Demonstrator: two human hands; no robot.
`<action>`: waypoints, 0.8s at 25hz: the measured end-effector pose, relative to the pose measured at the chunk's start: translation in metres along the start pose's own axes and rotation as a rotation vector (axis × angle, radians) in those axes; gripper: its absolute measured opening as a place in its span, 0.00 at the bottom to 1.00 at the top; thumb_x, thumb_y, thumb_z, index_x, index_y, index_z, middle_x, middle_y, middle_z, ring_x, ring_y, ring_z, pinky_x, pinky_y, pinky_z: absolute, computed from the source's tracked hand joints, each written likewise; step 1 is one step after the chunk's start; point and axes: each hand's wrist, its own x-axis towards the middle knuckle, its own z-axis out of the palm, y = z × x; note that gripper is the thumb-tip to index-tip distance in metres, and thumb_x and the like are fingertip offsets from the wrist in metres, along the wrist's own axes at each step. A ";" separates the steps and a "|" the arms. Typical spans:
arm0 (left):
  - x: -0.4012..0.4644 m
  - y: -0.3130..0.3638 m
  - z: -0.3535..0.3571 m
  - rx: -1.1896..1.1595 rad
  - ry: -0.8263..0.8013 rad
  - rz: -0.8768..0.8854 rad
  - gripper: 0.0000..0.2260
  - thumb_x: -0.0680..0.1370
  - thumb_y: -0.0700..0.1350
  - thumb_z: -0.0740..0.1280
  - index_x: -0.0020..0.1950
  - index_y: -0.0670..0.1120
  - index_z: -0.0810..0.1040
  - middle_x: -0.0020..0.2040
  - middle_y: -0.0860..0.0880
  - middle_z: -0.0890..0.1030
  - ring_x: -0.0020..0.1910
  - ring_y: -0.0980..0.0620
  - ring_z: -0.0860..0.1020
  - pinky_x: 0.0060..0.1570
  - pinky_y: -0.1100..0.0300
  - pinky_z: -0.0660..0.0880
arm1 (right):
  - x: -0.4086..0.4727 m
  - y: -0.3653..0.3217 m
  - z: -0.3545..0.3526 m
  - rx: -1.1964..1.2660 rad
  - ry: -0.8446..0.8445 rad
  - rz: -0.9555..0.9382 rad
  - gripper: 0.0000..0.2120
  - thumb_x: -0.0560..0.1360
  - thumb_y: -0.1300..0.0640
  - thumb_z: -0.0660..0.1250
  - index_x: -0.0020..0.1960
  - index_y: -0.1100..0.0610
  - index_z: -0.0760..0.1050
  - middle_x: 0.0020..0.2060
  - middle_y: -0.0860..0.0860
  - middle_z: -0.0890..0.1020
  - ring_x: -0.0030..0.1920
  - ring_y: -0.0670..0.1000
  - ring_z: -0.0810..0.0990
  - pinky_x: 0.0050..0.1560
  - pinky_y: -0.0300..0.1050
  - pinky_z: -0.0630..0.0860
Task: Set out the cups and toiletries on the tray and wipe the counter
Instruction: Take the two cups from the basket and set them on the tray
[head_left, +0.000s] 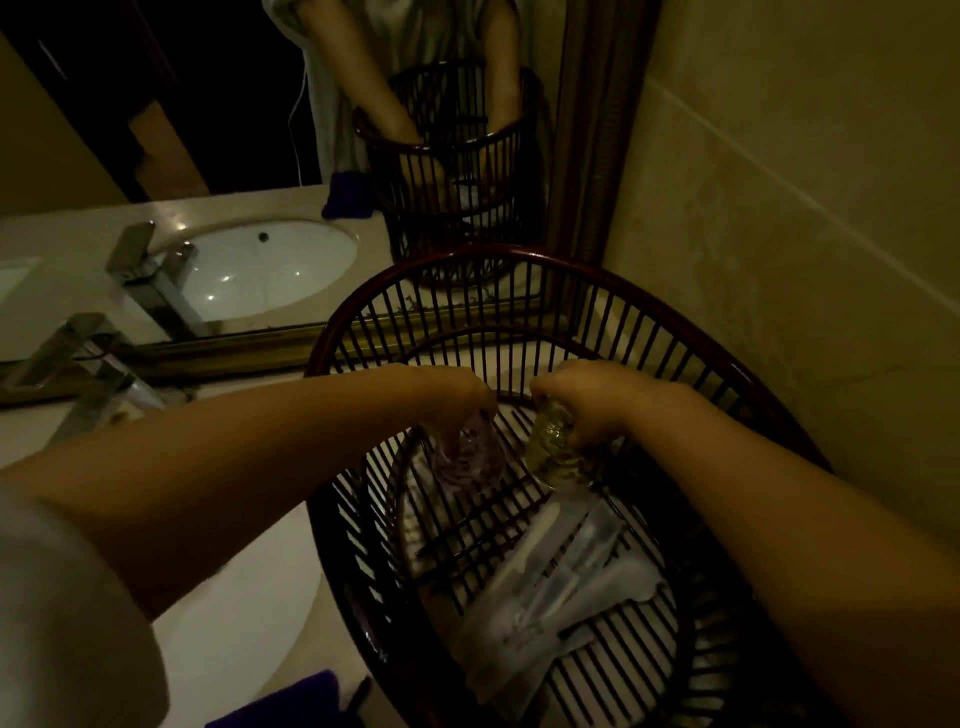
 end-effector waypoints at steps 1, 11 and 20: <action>-0.004 -0.001 -0.001 -0.027 0.012 -0.001 0.32 0.68 0.46 0.74 0.69 0.47 0.65 0.65 0.44 0.72 0.61 0.45 0.72 0.50 0.56 0.71 | -0.002 -0.001 -0.005 0.025 0.003 -0.002 0.31 0.65 0.59 0.74 0.64 0.50 0.66 0.59 0.54 0.73 0.57 0.55 0.73 0.45 0.45 0.73; -0.091 -0.003 -0.043 -0.229 0.252 -0.113 0.29 0.67 0.49 0.75 0.64 0.50 0.68 0.60 0.46 0.73 0.54 0.46 0.76 0.52 0.51 0.77 | -0.043 -0.015 -0.084 0.069 0.093 0.001 0.25 0.61 0.54 0.77 0.53 0.47 0.69 0.49 0.46 0.70 0.49 0.50 0.72 0.42 0.44 0.71; -0.220 0.009 -0.056 -0.442 0.635 -0.246 0.25 0.66 0.48 0.75 0.61 0.52 0.71 0.52 0.53 0.76 0.49 0.53 0.76 0.43 0.64 0.74 | -0.109 -0.061 -0.154 0.104 0.313 -0.127 0.26 0.63 0.54 0.76 0.57 0.44 0.71 0.47 0.44 0.72 0.49 0.50 0.74 0.40 0.42 0.74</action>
